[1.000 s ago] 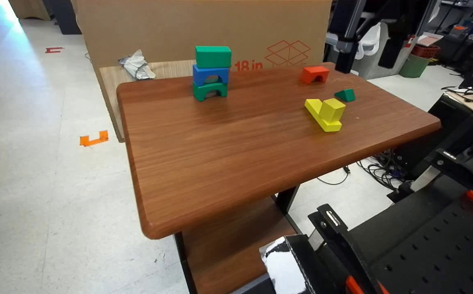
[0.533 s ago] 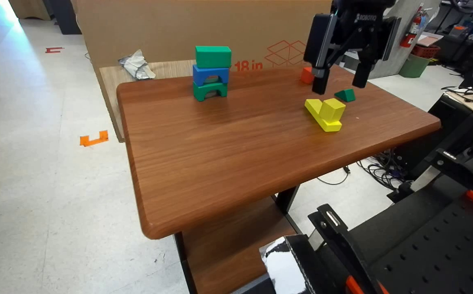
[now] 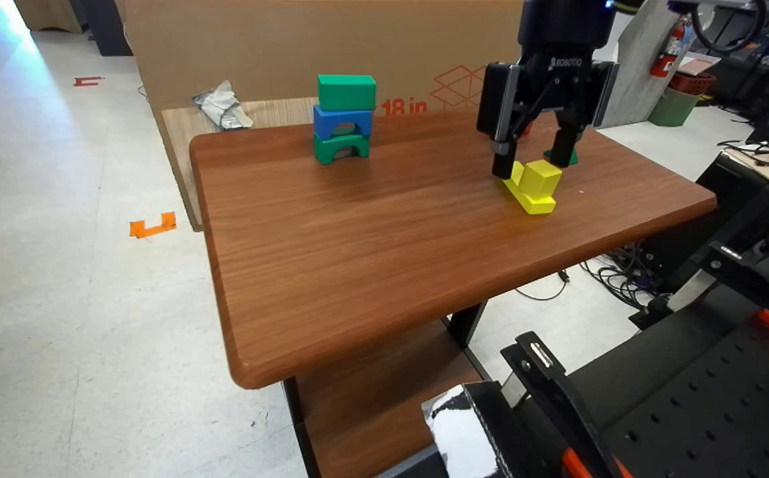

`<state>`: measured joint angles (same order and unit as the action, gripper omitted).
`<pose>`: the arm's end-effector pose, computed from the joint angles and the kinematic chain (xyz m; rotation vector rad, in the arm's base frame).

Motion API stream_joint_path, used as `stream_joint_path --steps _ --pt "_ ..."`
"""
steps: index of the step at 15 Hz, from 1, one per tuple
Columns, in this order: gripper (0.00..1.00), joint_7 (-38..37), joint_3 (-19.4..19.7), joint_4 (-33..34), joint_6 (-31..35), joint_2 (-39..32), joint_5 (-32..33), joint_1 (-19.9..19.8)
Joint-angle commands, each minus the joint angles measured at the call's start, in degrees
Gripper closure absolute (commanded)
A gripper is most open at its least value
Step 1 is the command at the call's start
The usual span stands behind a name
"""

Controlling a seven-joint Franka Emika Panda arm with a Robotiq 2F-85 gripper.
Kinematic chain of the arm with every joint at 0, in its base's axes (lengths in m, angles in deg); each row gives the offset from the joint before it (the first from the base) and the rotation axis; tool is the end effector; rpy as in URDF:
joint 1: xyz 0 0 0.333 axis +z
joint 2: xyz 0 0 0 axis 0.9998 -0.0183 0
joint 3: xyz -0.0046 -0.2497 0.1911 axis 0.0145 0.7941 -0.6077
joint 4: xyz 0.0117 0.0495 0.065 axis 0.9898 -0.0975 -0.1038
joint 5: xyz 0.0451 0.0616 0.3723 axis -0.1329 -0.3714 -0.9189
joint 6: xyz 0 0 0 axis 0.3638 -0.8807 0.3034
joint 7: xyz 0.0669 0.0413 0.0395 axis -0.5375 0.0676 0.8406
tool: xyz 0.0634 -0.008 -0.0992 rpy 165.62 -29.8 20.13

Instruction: Remove the square yellow block from on top of the other yellow block and put it on the table

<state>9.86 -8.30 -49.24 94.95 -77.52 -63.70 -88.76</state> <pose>0.5338 0.0091 0.1756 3.1124 0.0451 -0.2890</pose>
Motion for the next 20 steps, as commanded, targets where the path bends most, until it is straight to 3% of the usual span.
stream_joint_path --steps 1,7,8,20 --pt "0.42 -0.16 0.03 1.90 -0.14 -1.68 -0.57 0.39" --pt "0.88 0.18 -0.09 2.36 -0.62 -1.60 -1.03 0.08" --pt "0.92 0.32 -0.24 2.37 -0.76 -1.49 -1.20 0.05" --pt "0.92 -4.79 -4.03 6.09 -2.72 -1.87 -2.00 5.18"
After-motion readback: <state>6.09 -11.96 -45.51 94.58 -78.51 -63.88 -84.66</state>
